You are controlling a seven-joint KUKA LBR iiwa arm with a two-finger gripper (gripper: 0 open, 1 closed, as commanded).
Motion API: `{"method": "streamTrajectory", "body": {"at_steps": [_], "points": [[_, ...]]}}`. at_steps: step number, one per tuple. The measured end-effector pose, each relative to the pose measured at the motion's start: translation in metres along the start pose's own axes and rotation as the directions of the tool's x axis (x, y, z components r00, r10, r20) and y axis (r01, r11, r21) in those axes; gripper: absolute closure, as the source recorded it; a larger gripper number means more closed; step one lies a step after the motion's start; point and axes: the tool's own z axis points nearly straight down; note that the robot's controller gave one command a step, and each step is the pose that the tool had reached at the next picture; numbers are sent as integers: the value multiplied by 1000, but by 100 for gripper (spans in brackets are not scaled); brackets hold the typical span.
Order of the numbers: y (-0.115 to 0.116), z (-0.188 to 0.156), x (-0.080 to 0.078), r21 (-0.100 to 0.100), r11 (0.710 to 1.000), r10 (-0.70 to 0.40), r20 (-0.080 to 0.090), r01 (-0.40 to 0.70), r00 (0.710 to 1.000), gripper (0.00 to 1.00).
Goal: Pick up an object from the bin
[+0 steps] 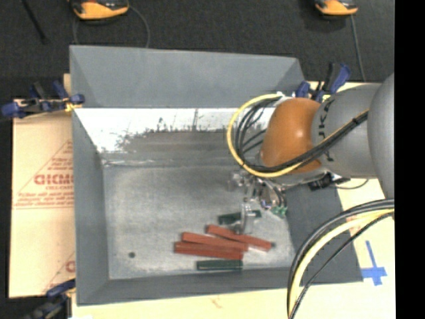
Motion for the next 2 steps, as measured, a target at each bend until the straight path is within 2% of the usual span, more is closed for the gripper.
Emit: {"method": "streamTrajectory", "body": {"at_steps": [1,2], "points": [[0,-2,-1,2,1000,-3,5,3,1000,100],[-8,-155,10,1,1000,5,12,-5,1000,100]]}}
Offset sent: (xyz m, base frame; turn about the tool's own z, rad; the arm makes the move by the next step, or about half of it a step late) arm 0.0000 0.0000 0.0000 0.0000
